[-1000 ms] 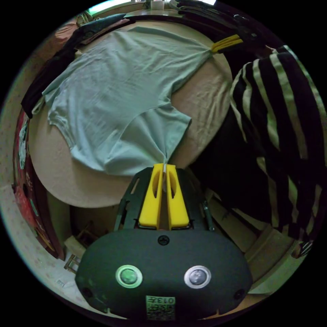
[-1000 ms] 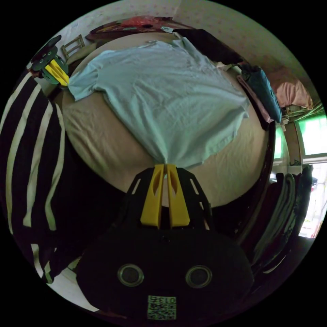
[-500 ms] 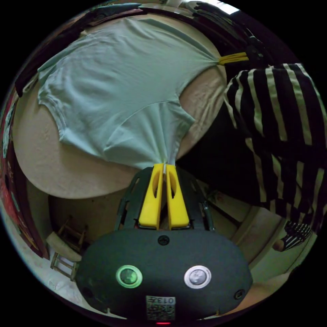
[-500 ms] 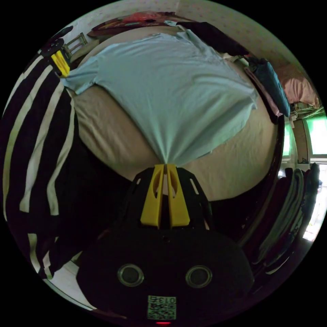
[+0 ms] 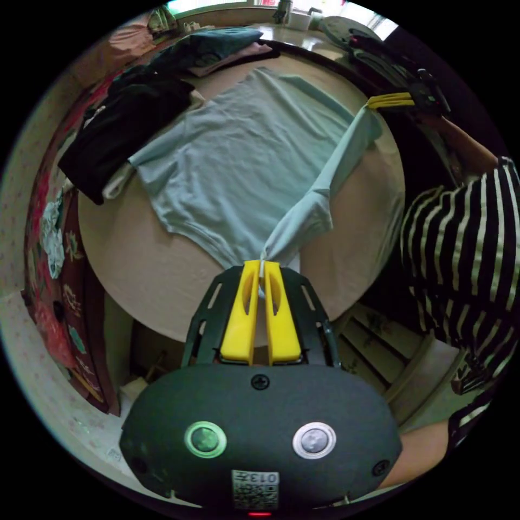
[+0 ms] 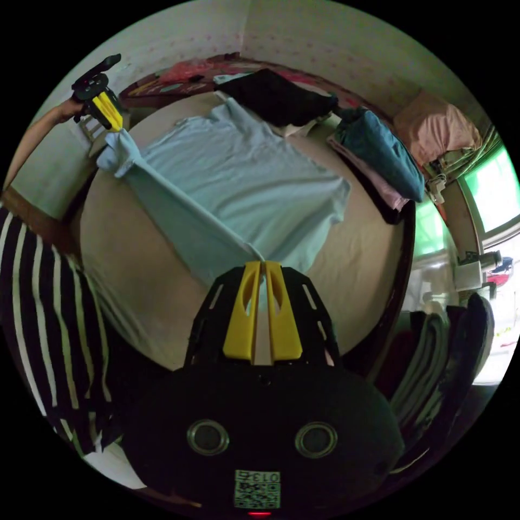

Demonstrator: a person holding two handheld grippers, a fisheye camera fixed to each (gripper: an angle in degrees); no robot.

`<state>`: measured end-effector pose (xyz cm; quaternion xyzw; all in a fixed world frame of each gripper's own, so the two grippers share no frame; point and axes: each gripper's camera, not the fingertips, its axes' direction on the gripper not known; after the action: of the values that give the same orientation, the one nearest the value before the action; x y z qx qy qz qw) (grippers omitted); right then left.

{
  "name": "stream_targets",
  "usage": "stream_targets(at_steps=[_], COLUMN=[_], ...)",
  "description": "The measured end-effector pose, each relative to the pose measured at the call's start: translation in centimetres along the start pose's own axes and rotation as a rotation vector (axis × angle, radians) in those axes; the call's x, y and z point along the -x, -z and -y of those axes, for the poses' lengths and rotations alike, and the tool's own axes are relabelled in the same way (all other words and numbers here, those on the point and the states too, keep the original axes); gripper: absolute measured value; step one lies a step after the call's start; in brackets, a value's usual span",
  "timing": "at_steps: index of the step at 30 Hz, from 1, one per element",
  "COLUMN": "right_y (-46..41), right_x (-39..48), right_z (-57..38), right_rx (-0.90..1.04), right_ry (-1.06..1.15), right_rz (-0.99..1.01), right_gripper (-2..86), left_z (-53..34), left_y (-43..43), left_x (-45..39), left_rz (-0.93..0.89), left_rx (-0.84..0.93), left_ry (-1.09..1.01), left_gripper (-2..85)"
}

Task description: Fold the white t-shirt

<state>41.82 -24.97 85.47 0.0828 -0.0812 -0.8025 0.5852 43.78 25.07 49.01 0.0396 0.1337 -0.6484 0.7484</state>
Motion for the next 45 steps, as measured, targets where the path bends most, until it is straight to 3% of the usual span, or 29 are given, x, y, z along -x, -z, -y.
stream_targets(at_steps=[8, 13, 17, 21, 29, 34, 39, 45], right_y=[-5.4, -2.2, -0.9, -1.5, -4.7, -4.0, -5.3, -2.8], right_x=[-7.2, -8.0, -2.6, 4.1, 7.9, 2.2, -7.7, -17.2], right_z=[5.9, 6.2, 9.7, 14.0, 19.7, 23.6, 25.3, 19.9], right_rx=[0.19, 0.002, -0.141, -0.223, -0.124, -0.074, -0.006, -0.098], right_ry=[-0.164, -0.217, 0.07, 0.4, 0.77, 0.509, 0.022, -0.291], right_rz=[0.09, 0.027, 0.2, 0.15, 0.077, 0.281, 0.485, 0.431], right_gripper=[4.6, 6.1, 7.1, 8.1, 5.0, 2.5, 3.1, 4.5], left_z=[1.4, -5.6, -9.3, -11.0, -12.0, -13.4, -14.1, -18.4], left_y=[-3.9, -3.7, -5.7, -9.0, -11.2, -11.4, -13.7, -15.1], left_x=[10.3, 10.0, 7.3, 5.2, 7.9, 11.3, 14.3, 18.2], left_rz=[-0.095, -0.105, -0.2, -0.1, -0.061, -0.098, -0.198, -0.296], left_rx=[0.09, -0.11, -0.213, -0.108, -0.042, -0.044, 0.033, -0.004], left_ry=[0.282, 0.394, 0.382, 0.336, 0.251, 0.199, 0.2, 0.373], left_gripper=[7.4, 8.4, 9.2, 10.6, 5.6, 2.8, 3.6, 6.6])
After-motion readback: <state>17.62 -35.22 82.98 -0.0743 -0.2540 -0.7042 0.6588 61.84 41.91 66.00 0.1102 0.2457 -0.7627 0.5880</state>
